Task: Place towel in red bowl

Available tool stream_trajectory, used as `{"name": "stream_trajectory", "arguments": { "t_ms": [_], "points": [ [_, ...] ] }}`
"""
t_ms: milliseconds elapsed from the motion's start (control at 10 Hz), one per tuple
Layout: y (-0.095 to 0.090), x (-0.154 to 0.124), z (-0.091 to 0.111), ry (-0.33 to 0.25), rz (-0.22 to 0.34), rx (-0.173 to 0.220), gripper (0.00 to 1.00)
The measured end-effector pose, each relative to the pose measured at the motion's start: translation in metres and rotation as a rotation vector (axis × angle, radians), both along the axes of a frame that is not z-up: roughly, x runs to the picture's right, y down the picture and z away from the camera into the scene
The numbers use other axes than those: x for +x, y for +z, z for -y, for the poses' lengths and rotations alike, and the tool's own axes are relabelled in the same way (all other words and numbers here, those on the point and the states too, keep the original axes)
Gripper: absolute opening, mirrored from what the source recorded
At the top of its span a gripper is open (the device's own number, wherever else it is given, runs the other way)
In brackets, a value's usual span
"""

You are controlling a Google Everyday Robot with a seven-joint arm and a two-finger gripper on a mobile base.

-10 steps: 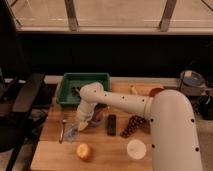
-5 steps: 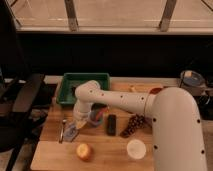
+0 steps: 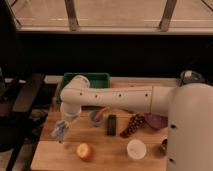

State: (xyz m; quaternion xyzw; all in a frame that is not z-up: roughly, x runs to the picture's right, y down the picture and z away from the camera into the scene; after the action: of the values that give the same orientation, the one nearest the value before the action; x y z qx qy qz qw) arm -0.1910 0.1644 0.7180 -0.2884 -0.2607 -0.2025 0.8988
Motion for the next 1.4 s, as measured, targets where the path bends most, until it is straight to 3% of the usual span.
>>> {"name": "stream_trajectory", "arguments": {
  "t_ms": [300, 500, 800, 1200, 1400],
  "points": [
    [-0.013, 0.020, 0.052, 0.067, -0.010, 0.050, 0.00],
    [-0.013, 0.054, 0.095, 0.138, -0.061, 0.063, 0.00],
    [-0.012, 0.109, 0.138, 0.240, -0.138, 0.074, 0.00],
    [0.005, 0.196, 0.163, 0.375, -0.244, 0.069, 0.00],
    [0.006, 0.199, 0.164, 0.384, -0.244, 0.069, 0.00]
  ]
}}
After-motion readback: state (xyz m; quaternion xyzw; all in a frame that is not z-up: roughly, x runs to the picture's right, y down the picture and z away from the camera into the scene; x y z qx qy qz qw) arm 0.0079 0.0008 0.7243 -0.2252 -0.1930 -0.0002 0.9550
